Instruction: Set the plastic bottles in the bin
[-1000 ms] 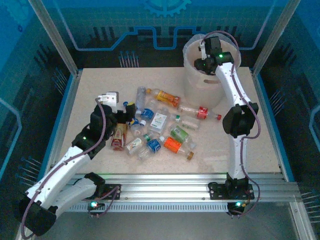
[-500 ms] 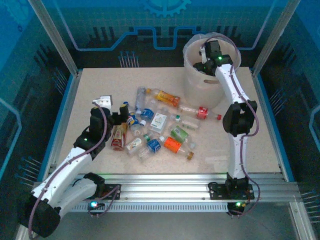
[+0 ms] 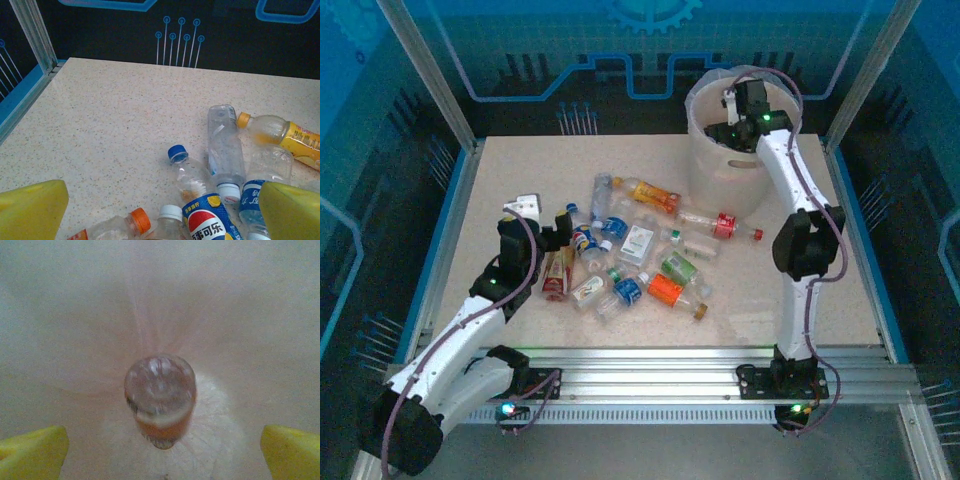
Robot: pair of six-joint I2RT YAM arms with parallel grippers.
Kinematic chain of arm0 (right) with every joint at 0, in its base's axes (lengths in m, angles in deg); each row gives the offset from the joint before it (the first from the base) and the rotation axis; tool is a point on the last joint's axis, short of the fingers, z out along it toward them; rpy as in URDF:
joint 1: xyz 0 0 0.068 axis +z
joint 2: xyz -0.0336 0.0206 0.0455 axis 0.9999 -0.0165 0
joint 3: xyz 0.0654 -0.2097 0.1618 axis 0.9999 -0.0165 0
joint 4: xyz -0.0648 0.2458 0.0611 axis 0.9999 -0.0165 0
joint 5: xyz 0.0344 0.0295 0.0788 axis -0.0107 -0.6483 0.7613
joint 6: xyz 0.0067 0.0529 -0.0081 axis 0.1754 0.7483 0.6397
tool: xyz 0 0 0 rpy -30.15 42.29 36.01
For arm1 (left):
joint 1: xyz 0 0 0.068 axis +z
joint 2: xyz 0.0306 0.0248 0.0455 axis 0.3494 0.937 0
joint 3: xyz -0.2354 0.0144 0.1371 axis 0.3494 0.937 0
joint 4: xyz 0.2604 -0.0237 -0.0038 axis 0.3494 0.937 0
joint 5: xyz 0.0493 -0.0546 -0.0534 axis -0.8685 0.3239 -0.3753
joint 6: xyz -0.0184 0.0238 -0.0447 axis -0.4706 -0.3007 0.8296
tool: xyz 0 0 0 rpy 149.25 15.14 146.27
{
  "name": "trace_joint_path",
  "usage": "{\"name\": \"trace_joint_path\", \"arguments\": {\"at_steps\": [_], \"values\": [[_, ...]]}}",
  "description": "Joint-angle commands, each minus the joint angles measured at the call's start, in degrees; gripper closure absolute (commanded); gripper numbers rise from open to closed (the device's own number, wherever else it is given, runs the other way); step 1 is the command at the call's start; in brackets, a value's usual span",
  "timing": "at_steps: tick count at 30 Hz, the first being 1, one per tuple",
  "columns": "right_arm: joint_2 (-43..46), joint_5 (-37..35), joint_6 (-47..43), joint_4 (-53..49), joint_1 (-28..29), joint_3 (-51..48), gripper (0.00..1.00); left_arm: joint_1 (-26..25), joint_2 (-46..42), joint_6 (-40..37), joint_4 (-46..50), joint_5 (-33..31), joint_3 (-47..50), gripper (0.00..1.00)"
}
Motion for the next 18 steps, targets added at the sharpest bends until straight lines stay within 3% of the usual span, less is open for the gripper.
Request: {"name": "trace_joint_path", "arguments": {"at_steps": [1, 9, 18], "values": [[5.1, -1.3, -0.3, 1.8, -0.7, -1.3, 0.0, 1.1, 0.1, -2.0, -3.0, -1.1, 0.5, 0.01], [10.5, -1.2, 0.7, 2.4, -0.7, -3.0, 0.0, 2.3, 1.0, -3.0, 0.0, 1.2, -1.3, 0.01], [17.3, -2.5, 3.1, 2.8, 0.0, -8.0, 0.0, 3.2, 2.6, -5.6, 12.1, 3.8, -7.4, 0.01]]}}
